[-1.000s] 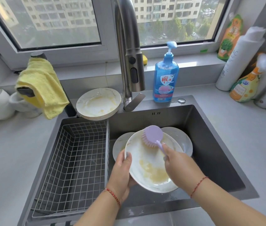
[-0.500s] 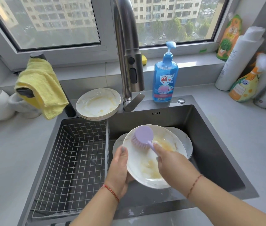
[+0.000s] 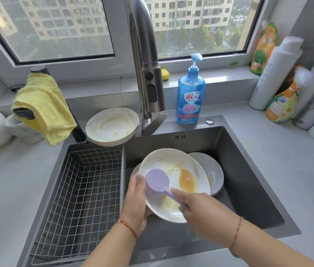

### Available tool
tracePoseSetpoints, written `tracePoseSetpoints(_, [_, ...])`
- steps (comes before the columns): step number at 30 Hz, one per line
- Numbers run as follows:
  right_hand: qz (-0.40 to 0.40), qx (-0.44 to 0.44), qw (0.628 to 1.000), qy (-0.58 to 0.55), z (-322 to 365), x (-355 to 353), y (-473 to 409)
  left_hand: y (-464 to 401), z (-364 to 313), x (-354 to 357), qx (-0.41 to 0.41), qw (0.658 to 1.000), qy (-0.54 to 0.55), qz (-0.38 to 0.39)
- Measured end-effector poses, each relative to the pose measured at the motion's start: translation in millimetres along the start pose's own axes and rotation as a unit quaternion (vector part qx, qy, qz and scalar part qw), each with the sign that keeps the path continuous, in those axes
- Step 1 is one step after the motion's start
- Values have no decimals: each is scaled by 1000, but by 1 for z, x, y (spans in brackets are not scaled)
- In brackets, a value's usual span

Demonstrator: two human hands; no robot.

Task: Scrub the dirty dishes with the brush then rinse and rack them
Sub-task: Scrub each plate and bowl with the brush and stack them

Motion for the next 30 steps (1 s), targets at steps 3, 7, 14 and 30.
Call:
tracePoseSetpoints(3, [-69,50,996,6,-20,-9,-20,3,4,6,-8,1000,-10,10])
tracePoseSetpoints(7, [-96,111,986,72,-52,-19,-16,-2,0,-1,15,1000,-10,-17])
tracePoseSetpoints(14, [36,59,997,-25,-26,4,26,-12,-9,-8,64,996,-17,-60])
tracePoseSetpoints(30, [-60,107,986,114,-58,-20,13,-9,-24,-6,142,989,-33,-33])
Point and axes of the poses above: each hand's wrist, its own y-axis away from the middle knuckle, its own x-axis out of the palm, z = x × y, the point moved 4 cm from there along -y, towards the middle knuckle, and after that the axes turned 11 degrees about y, right-handed, at the moved point
